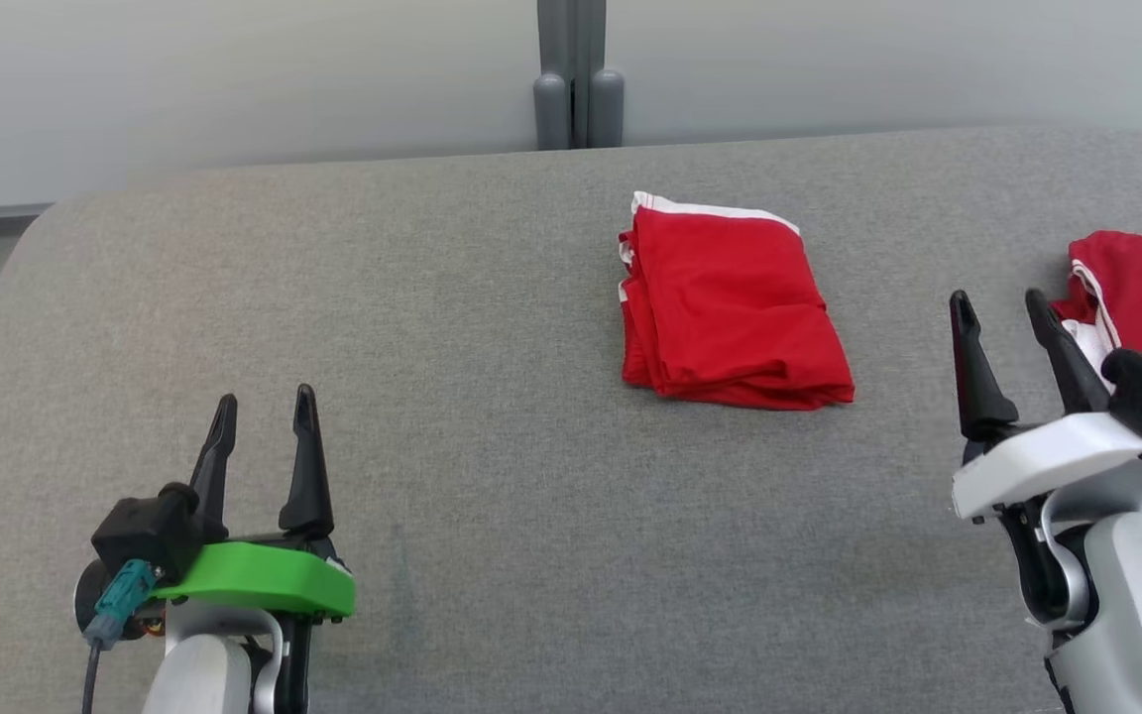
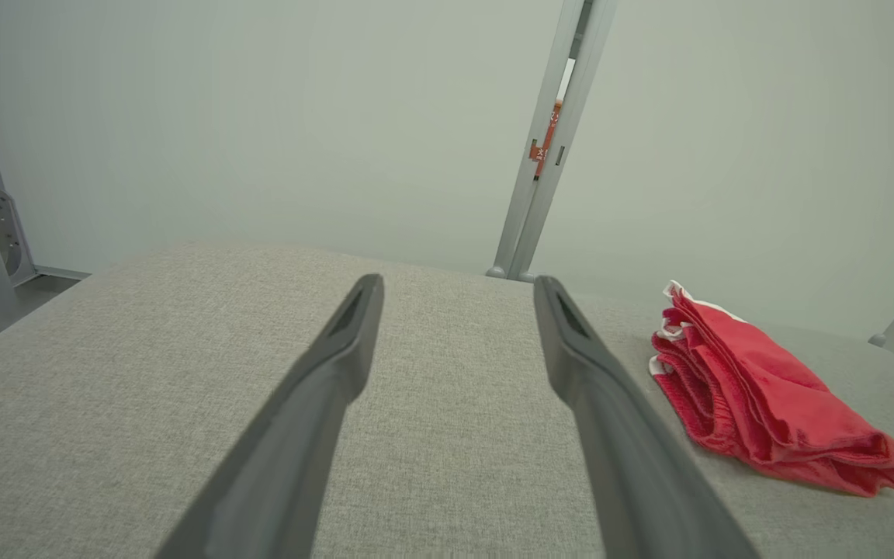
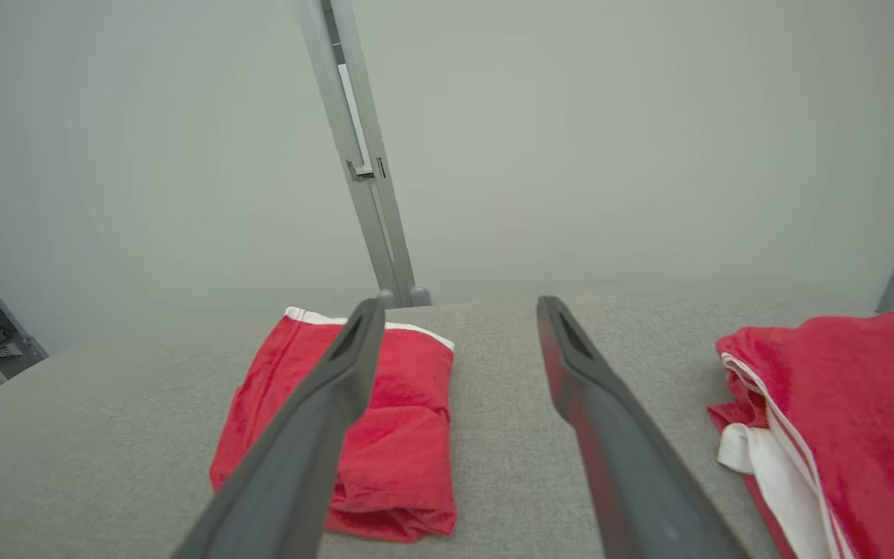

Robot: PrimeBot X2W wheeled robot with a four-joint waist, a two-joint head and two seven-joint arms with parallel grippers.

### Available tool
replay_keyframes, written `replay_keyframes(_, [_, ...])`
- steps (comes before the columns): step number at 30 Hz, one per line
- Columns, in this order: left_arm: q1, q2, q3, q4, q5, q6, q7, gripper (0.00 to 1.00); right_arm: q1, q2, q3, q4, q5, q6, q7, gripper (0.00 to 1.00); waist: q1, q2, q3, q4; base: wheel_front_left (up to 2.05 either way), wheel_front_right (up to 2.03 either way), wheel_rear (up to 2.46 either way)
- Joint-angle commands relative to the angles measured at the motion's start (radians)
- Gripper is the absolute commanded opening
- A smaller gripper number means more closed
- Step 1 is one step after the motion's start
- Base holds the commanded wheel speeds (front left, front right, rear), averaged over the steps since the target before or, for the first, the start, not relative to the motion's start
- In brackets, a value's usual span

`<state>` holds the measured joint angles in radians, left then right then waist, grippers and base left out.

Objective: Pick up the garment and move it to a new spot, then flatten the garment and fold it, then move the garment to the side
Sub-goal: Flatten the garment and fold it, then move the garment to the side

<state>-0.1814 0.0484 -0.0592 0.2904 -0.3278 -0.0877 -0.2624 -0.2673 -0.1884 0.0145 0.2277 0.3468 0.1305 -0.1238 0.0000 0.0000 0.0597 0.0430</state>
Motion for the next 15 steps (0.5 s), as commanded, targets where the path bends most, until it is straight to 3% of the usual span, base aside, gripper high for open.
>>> replay_keyframes(1, [0.021,0.005,0.012,0.004,0.009,-0.002,-0.003,1.0,0.024,-0.004,-0.009,0.013,-0.022,0.0,-0.001,1.0,0.0,0.0,-0.033,-0.033,0.0,0.0,0.0])
replay_keyframes(4, [0.041,0.004,0.024,0.015,0.035,-0.007,-0.003,1.0,0.051,-0.032,-0.01,0.047,-0.081,0.0,-0.002,1.0,0.0,0.0,-0.047,-0.043,0.0,0.0,0.0])
replay_keyframes(15, [0.058,0.005,0.067,0.065,0.089,-0.024,-0.003,1.0,0.072,-0.025,0.022,0.148,-0.108,0.0,-0.03,1.0,0.0,0.0,-0.068,-0.058,0.0,0.0,0.0])
